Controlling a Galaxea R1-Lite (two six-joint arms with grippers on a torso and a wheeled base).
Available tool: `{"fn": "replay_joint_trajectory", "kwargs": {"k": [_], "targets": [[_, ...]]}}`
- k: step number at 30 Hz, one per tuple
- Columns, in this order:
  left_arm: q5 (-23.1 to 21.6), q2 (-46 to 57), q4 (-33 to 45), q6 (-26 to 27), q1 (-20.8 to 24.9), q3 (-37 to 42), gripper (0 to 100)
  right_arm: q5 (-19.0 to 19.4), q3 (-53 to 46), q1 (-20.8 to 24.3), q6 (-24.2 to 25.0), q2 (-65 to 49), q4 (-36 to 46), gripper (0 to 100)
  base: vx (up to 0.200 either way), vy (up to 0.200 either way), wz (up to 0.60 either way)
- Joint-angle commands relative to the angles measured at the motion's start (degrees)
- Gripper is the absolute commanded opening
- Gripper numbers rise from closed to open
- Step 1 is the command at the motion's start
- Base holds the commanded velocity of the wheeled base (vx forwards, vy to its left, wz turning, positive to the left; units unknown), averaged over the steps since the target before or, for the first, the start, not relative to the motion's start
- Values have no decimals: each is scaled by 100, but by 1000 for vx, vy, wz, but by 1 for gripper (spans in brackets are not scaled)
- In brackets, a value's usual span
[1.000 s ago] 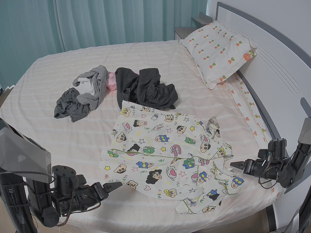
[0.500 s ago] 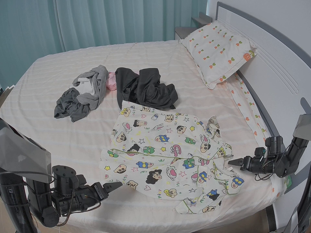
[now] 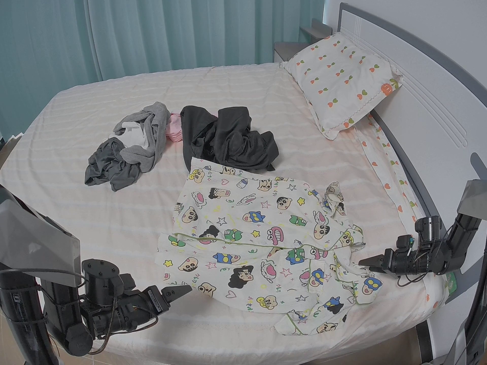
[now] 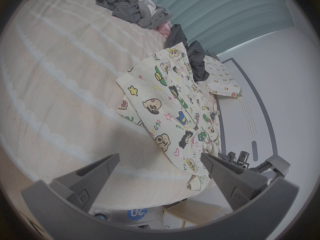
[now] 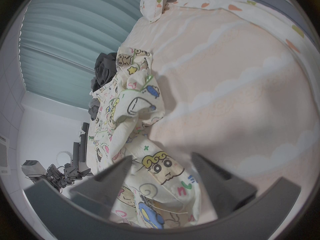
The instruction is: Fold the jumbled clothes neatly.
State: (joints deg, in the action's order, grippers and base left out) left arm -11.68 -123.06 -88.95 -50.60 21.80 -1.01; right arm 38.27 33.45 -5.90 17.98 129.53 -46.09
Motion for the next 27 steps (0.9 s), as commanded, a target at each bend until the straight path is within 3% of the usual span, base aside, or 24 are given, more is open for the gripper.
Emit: {"fn": "replay_joint_trajectory", "kwargs": {"k": [1, 12, 22, 27], "targets": [[-1, -7, -25, -2, 0, 66, 100, 14, -5, 1, 4, 64, -5, 0, 0, 0, 0], [-1, -7, -25, -2, 0, 66, 100, 120, -49, -43, 48, -77, -67, 0, 0, 0, 0], [-1, -7, -25, -2, 0, 66, 100, 796, -260, -465, 74, -630, -75, 0, 0, 0, 0], [-1, -7, -25, -2, 0, 66, 100, 884, -287, -553, 21, -630, -67, 0, 0, 0, 0]]}}
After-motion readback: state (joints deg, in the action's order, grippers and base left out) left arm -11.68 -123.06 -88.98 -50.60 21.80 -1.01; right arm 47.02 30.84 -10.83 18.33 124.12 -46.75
